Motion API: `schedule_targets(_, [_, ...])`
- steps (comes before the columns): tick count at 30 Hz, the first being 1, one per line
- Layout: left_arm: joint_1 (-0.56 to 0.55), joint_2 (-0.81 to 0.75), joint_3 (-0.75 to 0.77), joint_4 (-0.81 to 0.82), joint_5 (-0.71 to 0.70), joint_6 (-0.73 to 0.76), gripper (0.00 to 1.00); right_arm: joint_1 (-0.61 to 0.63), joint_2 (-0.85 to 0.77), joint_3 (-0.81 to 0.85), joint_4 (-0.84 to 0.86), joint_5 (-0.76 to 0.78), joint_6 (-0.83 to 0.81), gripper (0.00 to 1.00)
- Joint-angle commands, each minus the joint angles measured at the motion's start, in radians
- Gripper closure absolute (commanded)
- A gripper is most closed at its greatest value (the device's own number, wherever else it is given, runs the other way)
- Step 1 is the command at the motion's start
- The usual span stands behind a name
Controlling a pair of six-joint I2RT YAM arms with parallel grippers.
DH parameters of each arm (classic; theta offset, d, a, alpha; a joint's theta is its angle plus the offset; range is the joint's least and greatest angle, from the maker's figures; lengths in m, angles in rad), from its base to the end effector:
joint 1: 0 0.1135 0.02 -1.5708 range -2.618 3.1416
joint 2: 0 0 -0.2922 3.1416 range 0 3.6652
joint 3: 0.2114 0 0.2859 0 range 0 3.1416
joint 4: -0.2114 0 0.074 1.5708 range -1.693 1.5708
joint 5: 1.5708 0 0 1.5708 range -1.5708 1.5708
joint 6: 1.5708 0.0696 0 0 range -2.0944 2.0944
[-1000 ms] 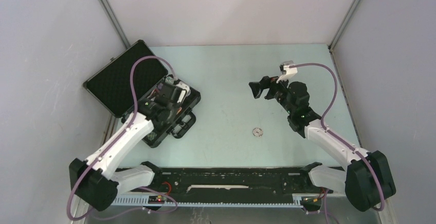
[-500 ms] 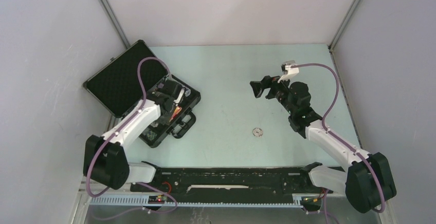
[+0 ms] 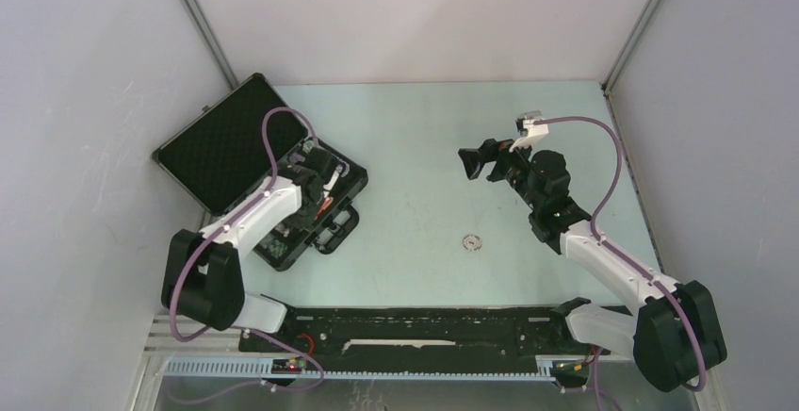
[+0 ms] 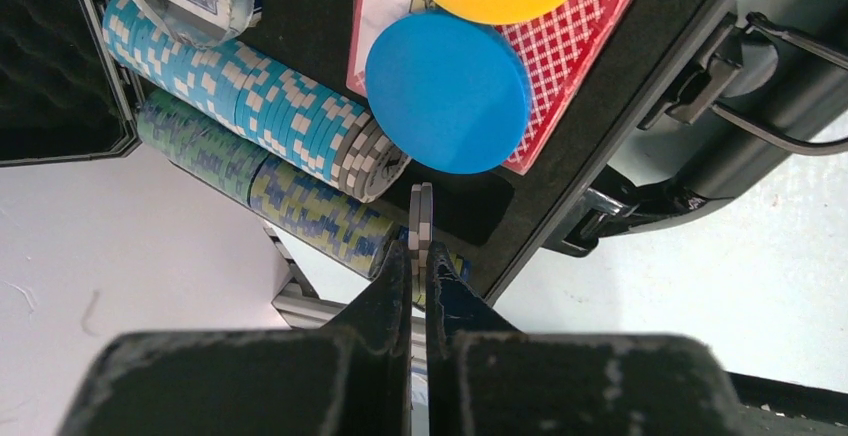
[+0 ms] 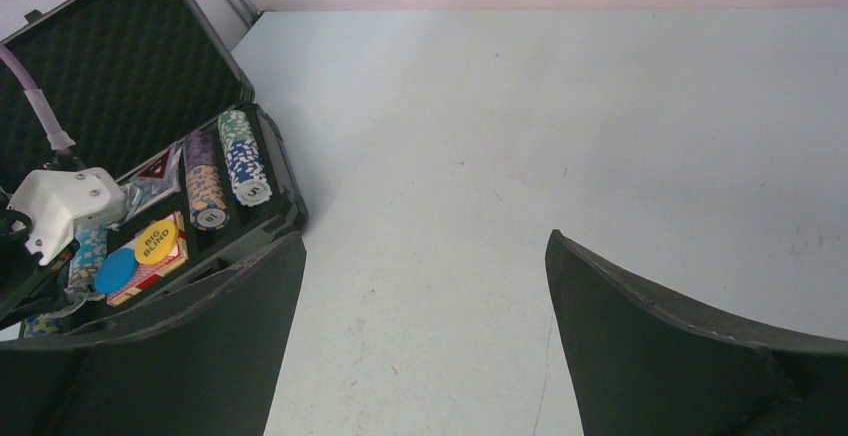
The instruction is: Pack up texas hold em set
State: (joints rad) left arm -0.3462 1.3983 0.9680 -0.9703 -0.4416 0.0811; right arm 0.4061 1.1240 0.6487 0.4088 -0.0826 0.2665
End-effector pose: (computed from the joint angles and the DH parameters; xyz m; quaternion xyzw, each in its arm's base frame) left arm 0.2661 -0.0644 0.2043 0.1879 0.9540 0.2053 0.1110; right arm 0.2851 0.1288 0.2929 -0.0790 0.7259 0.2537 0.6344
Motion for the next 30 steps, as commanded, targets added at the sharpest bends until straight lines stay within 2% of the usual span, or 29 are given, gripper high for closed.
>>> schedule_targets(1, [0.009, 0.008, 0.021, 0.037, -0.072, -0.018, 1.00, -0.004, -0.024, -0.001, 0.022, 0.006, 0.002, 0.01])
schedule_targets(8, [0.028, 0.011, 0.023, 0.038, -0.073, -0.020, 0.93, -0.004, -0.026, -0.002, 0.022, -0.005, 0.010, 0.01])
schedule_targets(22, [0.050, 0.041, 0.015, 0.060, -0.068, -0.027, 0.90, -0.004, -0.033, -0.011, 0.033, -0.015, 0.013, 0.01])
schedule_targets(30, [0.052, 0.052, 0.014, 0.065, -0.103, -0.029, 0.82, -0.002, -0.036, -0.013, 0.033, -0.018, 0.012, 0.01])
